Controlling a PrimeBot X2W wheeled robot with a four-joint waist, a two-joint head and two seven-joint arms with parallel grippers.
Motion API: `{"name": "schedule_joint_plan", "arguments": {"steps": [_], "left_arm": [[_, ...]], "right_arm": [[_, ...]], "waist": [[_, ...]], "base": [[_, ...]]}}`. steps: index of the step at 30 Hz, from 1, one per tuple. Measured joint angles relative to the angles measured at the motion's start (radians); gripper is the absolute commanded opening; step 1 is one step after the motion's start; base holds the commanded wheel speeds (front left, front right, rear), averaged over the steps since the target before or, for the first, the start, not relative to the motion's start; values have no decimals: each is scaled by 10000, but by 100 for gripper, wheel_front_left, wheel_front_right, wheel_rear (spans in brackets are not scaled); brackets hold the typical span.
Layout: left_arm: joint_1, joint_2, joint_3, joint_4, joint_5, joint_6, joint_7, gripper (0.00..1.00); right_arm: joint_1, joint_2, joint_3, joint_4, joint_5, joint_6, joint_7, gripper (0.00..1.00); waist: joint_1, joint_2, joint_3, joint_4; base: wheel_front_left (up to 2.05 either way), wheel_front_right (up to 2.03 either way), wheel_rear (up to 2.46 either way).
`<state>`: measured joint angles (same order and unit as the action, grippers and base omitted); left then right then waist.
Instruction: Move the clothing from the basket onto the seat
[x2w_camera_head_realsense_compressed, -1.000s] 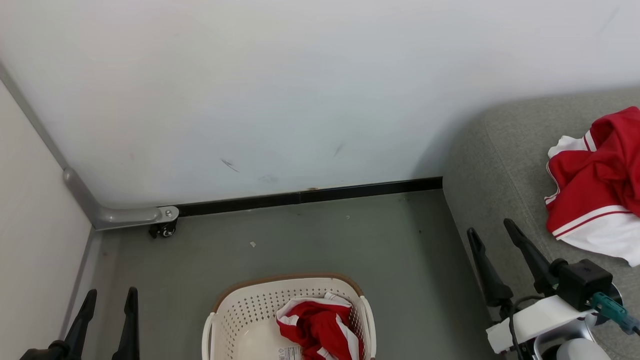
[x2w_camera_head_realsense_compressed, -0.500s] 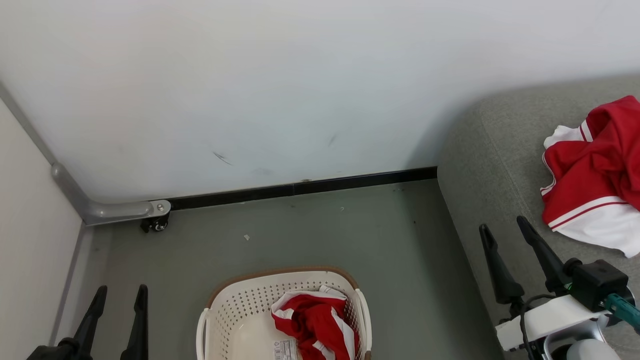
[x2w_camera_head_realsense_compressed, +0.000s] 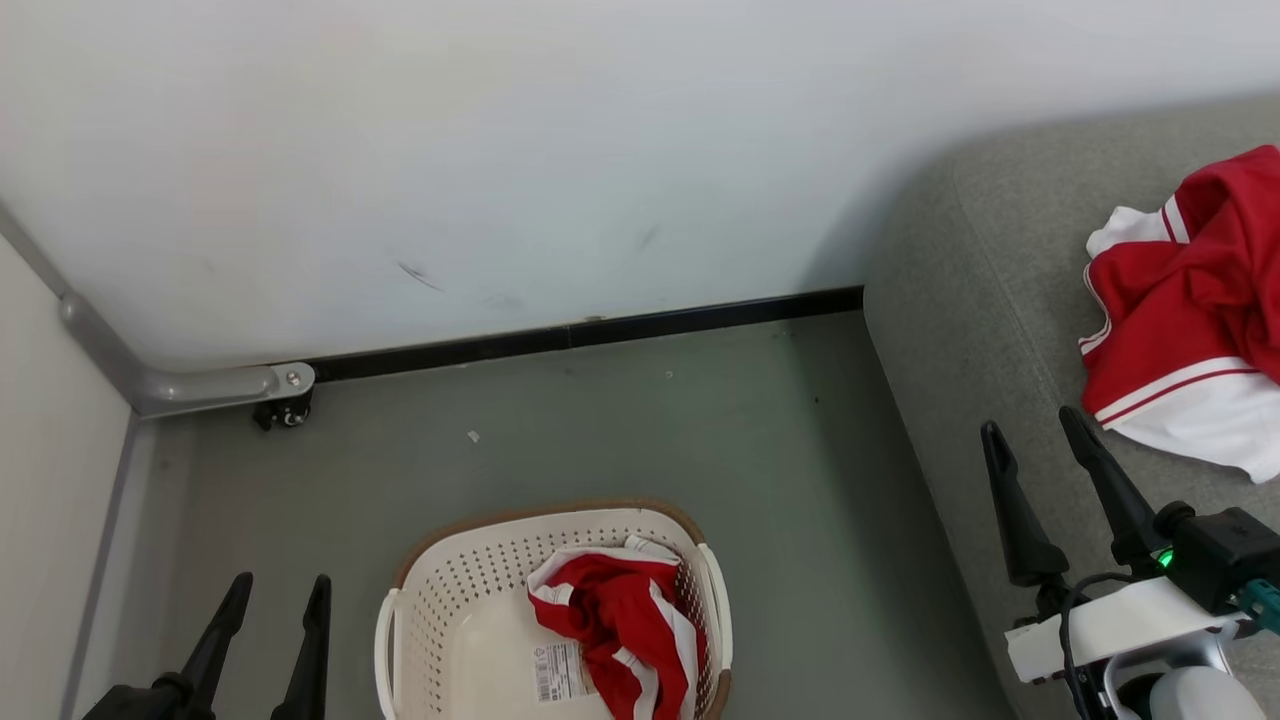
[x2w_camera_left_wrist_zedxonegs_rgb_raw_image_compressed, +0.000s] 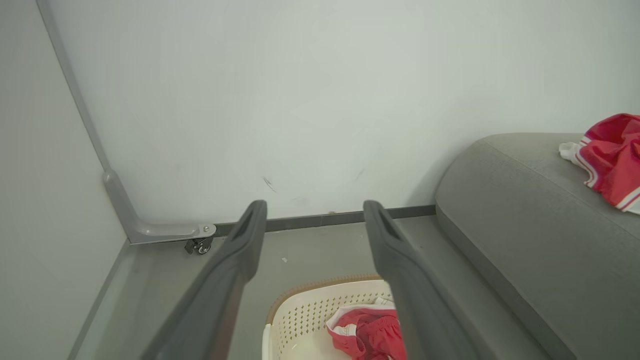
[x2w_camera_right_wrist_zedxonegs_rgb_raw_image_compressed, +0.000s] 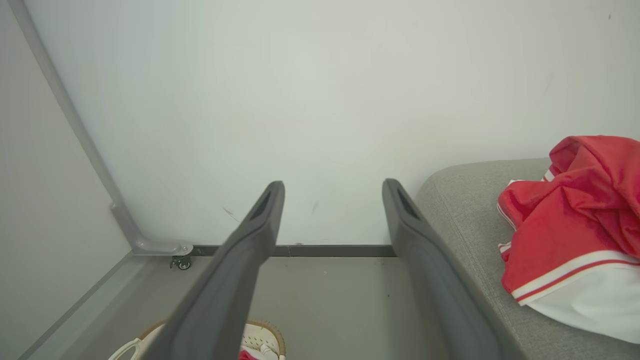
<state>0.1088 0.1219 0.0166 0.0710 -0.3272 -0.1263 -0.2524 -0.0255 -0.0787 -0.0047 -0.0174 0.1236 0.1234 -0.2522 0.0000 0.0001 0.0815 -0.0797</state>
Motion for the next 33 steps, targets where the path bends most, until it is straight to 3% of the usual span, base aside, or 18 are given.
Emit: {"name": "schedule_joint_plan", "arguments": {"steps": [17, 33], "left_arm": [[-895, 554, -1020, 938, -522, -2, 6, 100], [-3748, 1310, -3392, 1969, -1032, -2, 853, 100]], "right_arm": [[-885, 86, -79, -481, 2, 0, 0, 100], [-2614, 123, 510, -974, 0, 0, -2, 100]], "waist": [[0, -1, 1403, -129], [0, 0, 3356, -192]], "base": [[0, 0, 0], [0, 0, 0]]}}
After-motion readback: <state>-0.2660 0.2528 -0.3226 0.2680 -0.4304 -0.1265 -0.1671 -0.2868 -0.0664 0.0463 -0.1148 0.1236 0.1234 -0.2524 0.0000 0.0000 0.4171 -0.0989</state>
